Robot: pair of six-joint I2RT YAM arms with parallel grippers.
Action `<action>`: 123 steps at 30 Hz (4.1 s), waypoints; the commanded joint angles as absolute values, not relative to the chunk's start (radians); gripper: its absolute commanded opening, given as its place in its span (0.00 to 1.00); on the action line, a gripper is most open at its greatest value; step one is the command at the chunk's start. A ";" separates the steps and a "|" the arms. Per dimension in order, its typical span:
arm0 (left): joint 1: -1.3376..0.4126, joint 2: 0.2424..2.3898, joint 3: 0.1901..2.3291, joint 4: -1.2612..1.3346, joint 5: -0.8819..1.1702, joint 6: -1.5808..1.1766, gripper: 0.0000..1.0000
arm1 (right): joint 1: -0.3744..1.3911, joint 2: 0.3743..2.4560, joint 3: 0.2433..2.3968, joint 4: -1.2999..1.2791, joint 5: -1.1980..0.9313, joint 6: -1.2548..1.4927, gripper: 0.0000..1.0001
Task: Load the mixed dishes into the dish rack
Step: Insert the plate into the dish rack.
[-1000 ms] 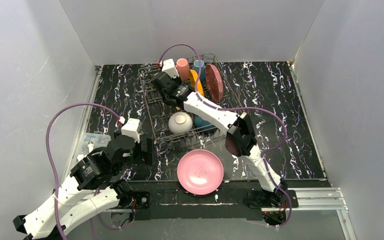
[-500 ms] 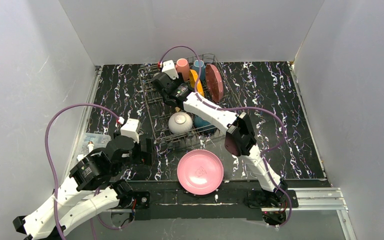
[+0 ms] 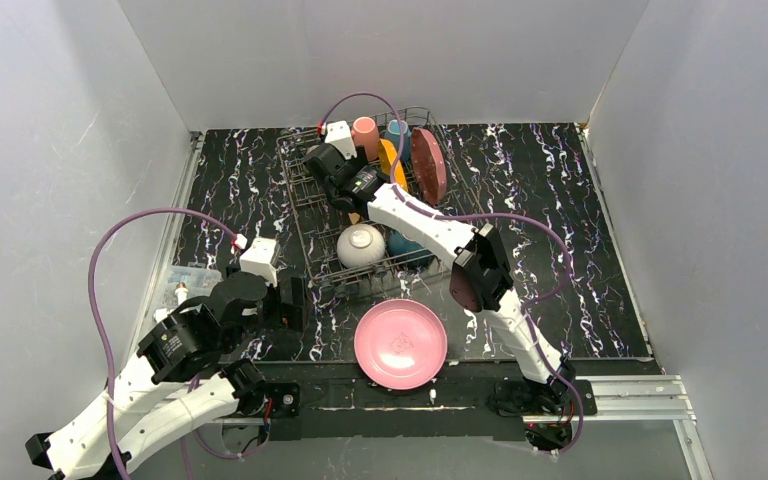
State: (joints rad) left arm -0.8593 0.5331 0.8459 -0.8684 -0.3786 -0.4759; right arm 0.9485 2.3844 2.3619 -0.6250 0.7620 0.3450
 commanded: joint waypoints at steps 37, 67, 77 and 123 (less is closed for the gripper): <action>-0.855 0.546 0.839 -0.878 -0.411 -0.483 0.98 | 0.885 2.287 2.356 -0.497 0.534 0.465 0.72; -0.855 0.547 0.836 -0.879 -0.406 -0.482 0.98 | 0.893 2.337 2.336 -0.501 0.537 0.441 0.78; -0.856 0.548 0.837 -0.878 -0.402 -0.480 0.98 | 0.891 2.353 2.329 -0.487 0.491 0.433 0.87; -0.855 0.558 0.836 -0.879 -0.407 -0.480 0.98 | 0.824 2.209 2.210 -0.476 0.423 0.489 0.96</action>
State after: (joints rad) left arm -0.8593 0.5575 0.8459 -0.8684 -0.3817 -0.4797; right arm 0.8413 2.2852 2.2219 -0.5179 0.4091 0.4644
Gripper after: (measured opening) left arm 0.983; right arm 0.959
